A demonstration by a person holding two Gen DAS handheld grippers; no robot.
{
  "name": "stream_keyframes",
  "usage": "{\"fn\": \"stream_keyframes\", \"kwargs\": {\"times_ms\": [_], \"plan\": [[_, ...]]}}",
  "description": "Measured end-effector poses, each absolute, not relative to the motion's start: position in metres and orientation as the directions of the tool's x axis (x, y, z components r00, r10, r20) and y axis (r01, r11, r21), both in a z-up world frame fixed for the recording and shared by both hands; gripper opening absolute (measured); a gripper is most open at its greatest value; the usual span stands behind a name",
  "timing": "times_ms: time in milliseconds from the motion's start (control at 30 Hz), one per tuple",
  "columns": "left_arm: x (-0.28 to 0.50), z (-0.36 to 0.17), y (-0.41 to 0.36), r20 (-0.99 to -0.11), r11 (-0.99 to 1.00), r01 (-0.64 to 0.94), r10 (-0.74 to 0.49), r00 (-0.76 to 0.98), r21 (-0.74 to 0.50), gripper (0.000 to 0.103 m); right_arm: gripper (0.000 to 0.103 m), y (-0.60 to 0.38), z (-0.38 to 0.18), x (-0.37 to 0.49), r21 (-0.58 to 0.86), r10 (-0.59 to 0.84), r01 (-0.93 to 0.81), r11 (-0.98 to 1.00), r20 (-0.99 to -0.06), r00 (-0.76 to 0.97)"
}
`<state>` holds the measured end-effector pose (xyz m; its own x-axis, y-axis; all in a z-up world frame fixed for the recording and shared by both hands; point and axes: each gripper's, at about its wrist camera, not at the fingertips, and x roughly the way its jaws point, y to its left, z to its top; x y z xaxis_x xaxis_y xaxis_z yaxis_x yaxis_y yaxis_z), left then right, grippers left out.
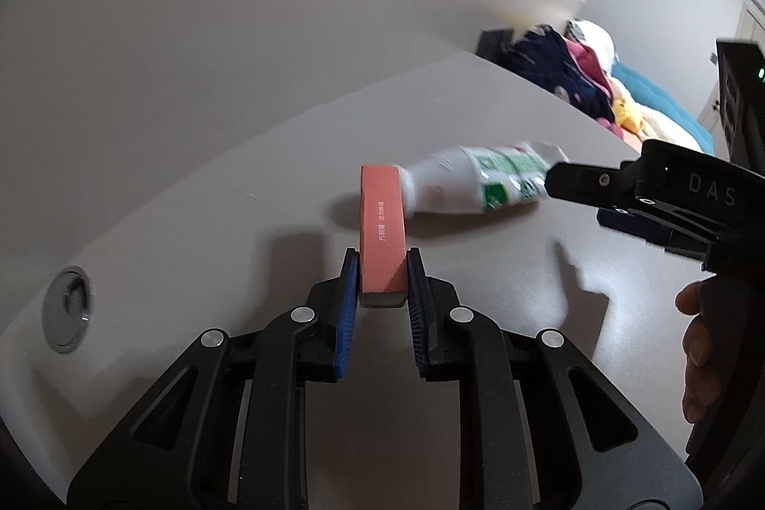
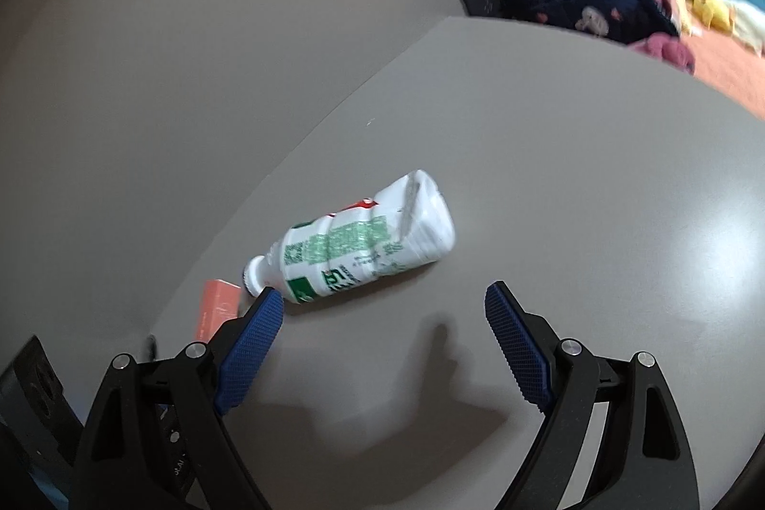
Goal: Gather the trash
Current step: 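Grasp the pink eraser with the left tool while the right tool grasps the white bottle, then carry the eraser and bottle over the trash bin and open both tools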
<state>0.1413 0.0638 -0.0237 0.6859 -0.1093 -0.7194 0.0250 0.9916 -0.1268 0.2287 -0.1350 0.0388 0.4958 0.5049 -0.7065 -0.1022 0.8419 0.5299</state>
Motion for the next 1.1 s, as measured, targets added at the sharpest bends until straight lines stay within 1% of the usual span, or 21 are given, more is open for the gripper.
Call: {"fn": "stream_keyframes", "kwargs": {"times_ms": [167, 367, 400, 433, 600, 633, 667, 700, 767, 800, 833, 1000, 1067, 1100], "plan": [[0.145, -0.011, 0.085, -0.695, 0.990, -0.012, -0.092, 0.714, -0.143, 0.019, 0.087, -0.134, 0.028, 0.236, 0.675, 0.610, -0.014, 0.738, -0.657, 0.444], [0.143, -0.012, 0.101, -0.694, 0.984, -0.042, -0.090, 0.714, -0.171, 0.019, 0.086, -0.117, 0.023, 0.240, 0.715, 0.626, 0.038, 0.698, -0.634, 0.454], [0.143, -0.013, 0.103, -0.698, 0.984, -0.045, -0.092, 0.711, -0.175, 0.019, 0.086, -0.115, 0.023, 0.241, 0.725, 0.628, 0.052, 0.686, -0.627, 0.462], [0.142, -0.014, 0.105, -0.699, 0.983, -0.048, -0.091, 0.709, -0.176, 0.019, 0.082, -0.112, 0.022, 0.241, 0.738, 0.630, 0.069, 0.672, -0.618, 0.470], [0.139, -0.016, 0.113, -0.702, 0.981, -0.060, -0.087, 0.707, -0.183, 0.019, 0.076, -0.100, 0.012, 0.249, 0.790, 0.643, 0.159, 0.592, -0.582, 0.498], [0.139, -0.016, 0.115, -0.702, 0.981, -0.062, -0.086, 0.707, -0.182, 0.019, 0.074, -0.099, 0.009, 0.250, 0.801, 0.647, 0.181, 0.571, -0.574, 0.501], [0.139, -0.016, 0.116, -0.702, 0.981, -0.064, -0.084, 0.707, -0.183, 0.019, 0.068, -0.097, 0.005, 0.251, 0.811, 0.651, 0.201, 0.550, -0.567, 0.504], [0.140, -0.016, 0.117, -0.702, 0.980, -0.069, -0.083, 0.708, -0.185, 0.019, 0.066, -0.097, 0.002, 0.253, 0.814, 0.653, 0.210, 0.542, -0.566, 0.503], [0.143, -0.017, 0.116, -0.701, 0.979, -0.074, -0.083, 0.708, -0.191, 0.019, 0.044, -0.095, -0.006, 0.258, 0.820, 0.664, 0.225, 0.527, -0.562, 0.492], [0.142, -0.016, 0.116, -0.701, 0.978, -0.076, -0.083, 0.709, -0.192, 0.019, 0.040, -0.096, -0.009, 0.260, 0.832, 0.680, 0.217, 0.510, -0.544, 0.492], [0.145, -0.016, 0.110, -0.700, 0.978, -0.075, -0.083, 0.710, -0.192, 0.019, 0.040, -0.096, -0.011, 0.261, 0.841, 0.688, 0.208, 0.499, -0.530, 0.495], [0.142, -0.015, 0.108, -0.698, 0.980, -0.062, -0.091, 0.711, -0.191, 0.019, 0.037, -0.099, -0.003, 0.257, 0.820, 0.659, 0.146, 0.554, -0.538, 0.526], [0.142, -0.014, 0.106, -0.696, 0.980, -0.056, -0.095, 0.712, -0.191, 0.019, 0.029, -0.098, 0.000, 0.252, 0.819, 0.664, 0.122, 0.560, -0.532, 0.526], [0.141, -0.013, 0.105, -0.694, 0.981, -0.051, -0.096, 0.714, -0.188, 0.019, 0.029, -0.099, 0.004, 0.249, 0.803, 0.650, 0.107, 0.586, -0.545, 0.530]]}}
